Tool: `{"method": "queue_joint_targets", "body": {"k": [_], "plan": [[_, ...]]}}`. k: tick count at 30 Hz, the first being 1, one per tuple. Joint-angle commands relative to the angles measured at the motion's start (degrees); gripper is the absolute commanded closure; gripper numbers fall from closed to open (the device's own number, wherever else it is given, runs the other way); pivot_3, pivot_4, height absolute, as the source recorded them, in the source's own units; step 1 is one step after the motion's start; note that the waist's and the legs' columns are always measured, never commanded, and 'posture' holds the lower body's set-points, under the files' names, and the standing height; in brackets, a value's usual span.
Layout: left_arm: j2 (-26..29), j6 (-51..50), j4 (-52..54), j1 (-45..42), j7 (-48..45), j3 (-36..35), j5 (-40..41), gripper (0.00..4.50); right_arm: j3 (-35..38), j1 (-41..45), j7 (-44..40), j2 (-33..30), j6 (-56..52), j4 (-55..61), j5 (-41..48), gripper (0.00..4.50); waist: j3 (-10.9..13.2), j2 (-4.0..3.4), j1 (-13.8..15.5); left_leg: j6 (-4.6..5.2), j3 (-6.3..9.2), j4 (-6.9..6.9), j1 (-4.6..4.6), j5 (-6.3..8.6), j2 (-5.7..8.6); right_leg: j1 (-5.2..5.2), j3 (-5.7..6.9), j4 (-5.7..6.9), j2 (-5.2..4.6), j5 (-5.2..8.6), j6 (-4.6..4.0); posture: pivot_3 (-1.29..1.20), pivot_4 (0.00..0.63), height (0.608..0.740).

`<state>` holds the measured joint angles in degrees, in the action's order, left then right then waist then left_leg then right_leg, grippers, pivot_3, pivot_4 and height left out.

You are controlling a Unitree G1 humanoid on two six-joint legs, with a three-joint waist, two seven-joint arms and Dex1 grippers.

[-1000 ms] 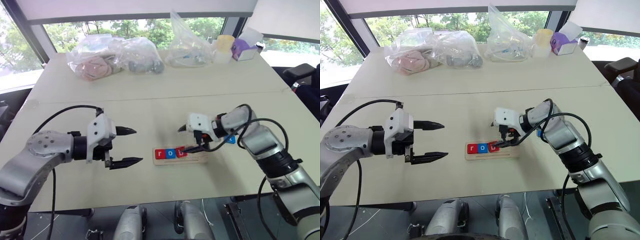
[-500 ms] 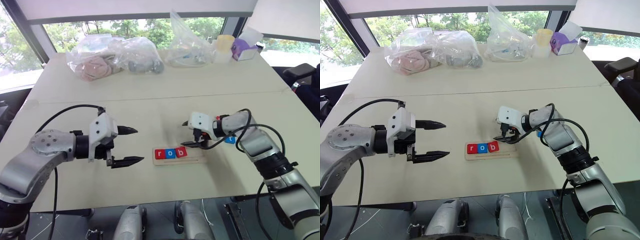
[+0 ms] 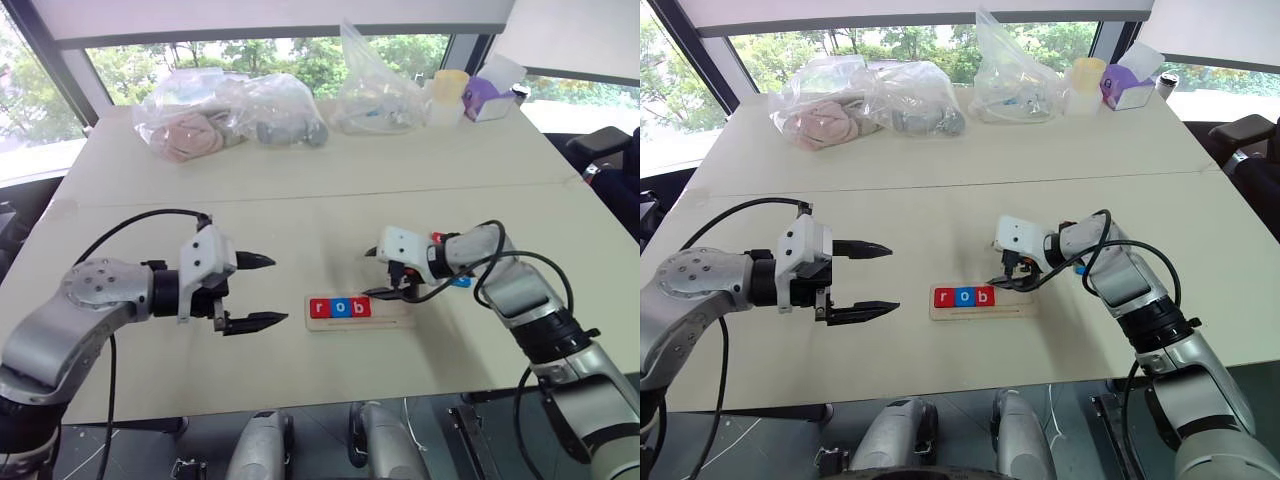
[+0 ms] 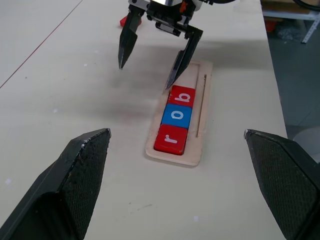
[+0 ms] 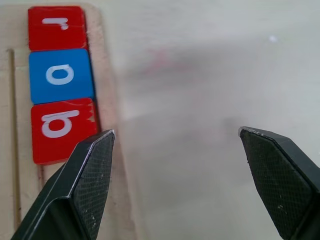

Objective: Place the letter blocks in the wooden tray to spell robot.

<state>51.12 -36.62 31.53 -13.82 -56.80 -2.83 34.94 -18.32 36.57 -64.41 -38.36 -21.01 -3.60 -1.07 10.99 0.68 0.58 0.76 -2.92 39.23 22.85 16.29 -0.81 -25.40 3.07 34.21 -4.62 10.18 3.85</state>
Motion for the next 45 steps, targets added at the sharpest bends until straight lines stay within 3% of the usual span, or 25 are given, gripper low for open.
{"method": "queue_joint_targets", "body": {"k": [1,6,11,19,26,39,42,45], "plan": [[-0.25,1.3,0.7,-0.65,0.08,0.02,-0.39,0.0,5.54,3.39,6.1,-0.88,0.18,-1.1,-1.13,0.44,0.0,0.0,-0.01,0.0,0.0,0.0,0.0,0.0,0.01,0.0,0.0,0.0,0.0,0.0,0.0,0.0,0.15,0.74],[-0.72,1.49,0.9,-0.3,0.35,0.12,-0.54,0.0,14.66,4.53,19.01,-0.53,-10.11,-5.26,-1.54,0.44,0.0,0.0,0.18,-0.01,-0.01,0.0,0.02,-0.01,0.01,0.01,0.01,0.0,0.0,0.0,-0.01,0.0,0.15,0.74],[-1.4,1.85,0.47,-0.7,0.27,0.86,-1.05,0.0,23.91,4.06,29.39,3.84,-26.09,-6.04,1.76,0.44,-0.01,0.0,-0.13,-0.01,-0.01,0.0,0.09,0.0,0.02,-0.03,-0.01,-0.03,-0.01,-0.01,-0.01,0.0,0.15,0.74],[-2.0,2.54,-0.71,-2.11,-0.2,2.11,-1.64,0.0,32.46,2.4,41.77,11.63,-40.51,-2.45,4.81,0.44,-0.01,-0.02,-0.26,0.0,0.0,0.0,0.07,-0.01,0.03,-0.04,0.0,0.02,0.04,-0.02,-0.03,0.0,0.15,0.74],[-2.48,2.05,-0.97,-3.19,-0.48,2.52,-1.76,0.0,34.33,2.75,48.75,17.76,-41.0,-3.39,6.44,0.44,-0.01,-0.03,-0.76,0.0,0.05,-0.01,0.09,-0.01,0.02,-0.04,-0.01,0.02,0.04,-0.02,-0.01,0.0,0.15,0.74],[-2.45,1.98,-0.16,-2.56,0.81,2.2,-2.06,0.0,32.29,0.87,57.89,23.01,-42.74,-2.99,6.43,0.44,-0.03,-0.03,-1.36,0.01,0.13,-0.01,0.09,-0.01,0.0,-0.03,-0.01,0.02,0.04,-0.01,0.0,0.0,0.15,0.74],[-2.49,2.06,-0.23,-2.64,1.02,2.38,-2.14,0.0,31.43,1.24,58.89,23.87,-43.09,-3.05,6.41,1.34,-0.03,-0.02,-1.42,0.01,0.13,-0.01,0.09,-0.01,0.0,-0.03,-0.01,0.02,0.04,-0.01,0.0,0.0,0.15,0.74],[-2.6,2.16,-0.35,-2.74,1.08,2.58,-2.23,0.0,30.19,1.16,58.99,23.91,-43.54,-2.3,6.4,2.93,-0.04,-0.02,-1.47,0.01,0.13,-0.01,0.06,-0.01,-0.01,-0.02,0.0,0.02,0.04,-0.01,-0.01,0.0,0.15,0.74]]}}
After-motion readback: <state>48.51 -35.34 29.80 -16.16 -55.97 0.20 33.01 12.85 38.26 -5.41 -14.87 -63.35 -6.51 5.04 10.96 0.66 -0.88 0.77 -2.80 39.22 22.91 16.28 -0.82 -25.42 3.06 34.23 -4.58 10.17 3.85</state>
